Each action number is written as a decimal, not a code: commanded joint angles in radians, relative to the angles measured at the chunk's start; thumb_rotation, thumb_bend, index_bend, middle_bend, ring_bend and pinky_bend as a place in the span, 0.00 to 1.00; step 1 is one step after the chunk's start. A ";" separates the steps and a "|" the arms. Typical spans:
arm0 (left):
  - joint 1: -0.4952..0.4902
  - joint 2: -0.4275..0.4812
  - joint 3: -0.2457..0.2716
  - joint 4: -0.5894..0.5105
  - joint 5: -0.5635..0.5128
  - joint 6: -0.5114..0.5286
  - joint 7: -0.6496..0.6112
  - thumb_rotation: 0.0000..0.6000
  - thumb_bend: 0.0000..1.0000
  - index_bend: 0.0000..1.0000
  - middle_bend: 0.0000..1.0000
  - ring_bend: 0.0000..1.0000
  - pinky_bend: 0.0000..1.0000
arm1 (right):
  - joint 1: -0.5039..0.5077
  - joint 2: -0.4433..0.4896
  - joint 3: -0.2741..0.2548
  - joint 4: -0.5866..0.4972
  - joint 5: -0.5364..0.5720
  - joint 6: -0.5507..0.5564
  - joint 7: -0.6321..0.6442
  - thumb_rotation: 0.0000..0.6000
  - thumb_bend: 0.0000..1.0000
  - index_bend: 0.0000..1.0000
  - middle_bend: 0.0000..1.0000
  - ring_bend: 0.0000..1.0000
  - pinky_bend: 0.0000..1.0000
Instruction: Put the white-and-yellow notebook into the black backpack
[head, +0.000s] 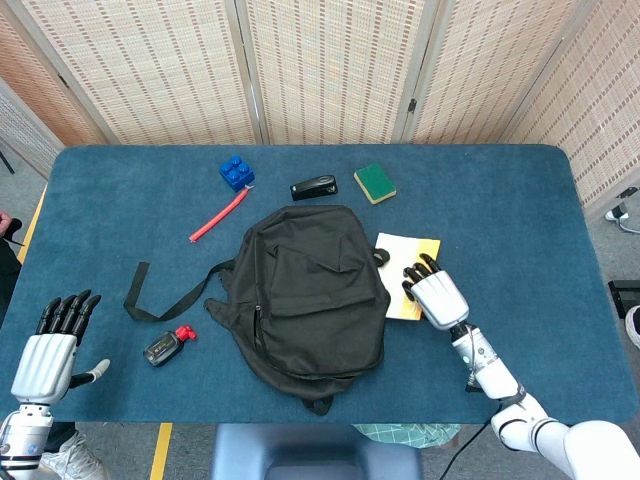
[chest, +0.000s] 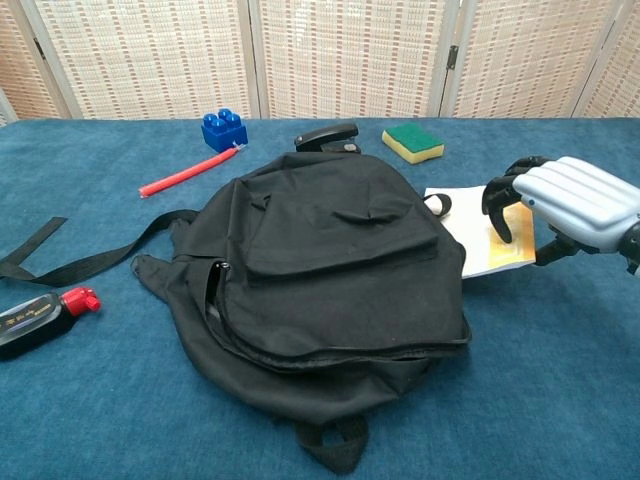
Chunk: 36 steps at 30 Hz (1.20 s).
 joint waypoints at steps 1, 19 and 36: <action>-0.002 0.002 -0.001 0.000 0.003 -0.001 -0.002 1.00 0.22 0.05 0.07 0.08 0.00 | -0.003 -0.001 0.001 0.012 -0.002 0.014 0.001 1.00 0.37 0.70 0.41 0.34 0.20; -0.088 0.048 -0.015 -0.024 0.066 -0.074 -0.008 1.00 0.22 0.05 0.07 0.08 0.00 | -0.074 0.064 0.028 0.030 -0.010 0.230 -0.027 1.00 0.54 0.73 0.42 0.38 0.24; -0.322 0.090 -0.014 -0.097 0.183 -0.342 -0.061 1.00 0.22 0.08 0.07 0.08 0.00 | -0.087 0.305 0.093 -0.343 -0.107 0.490 -0.204 1.00 0.55 0.73 0.42 0.39 0.24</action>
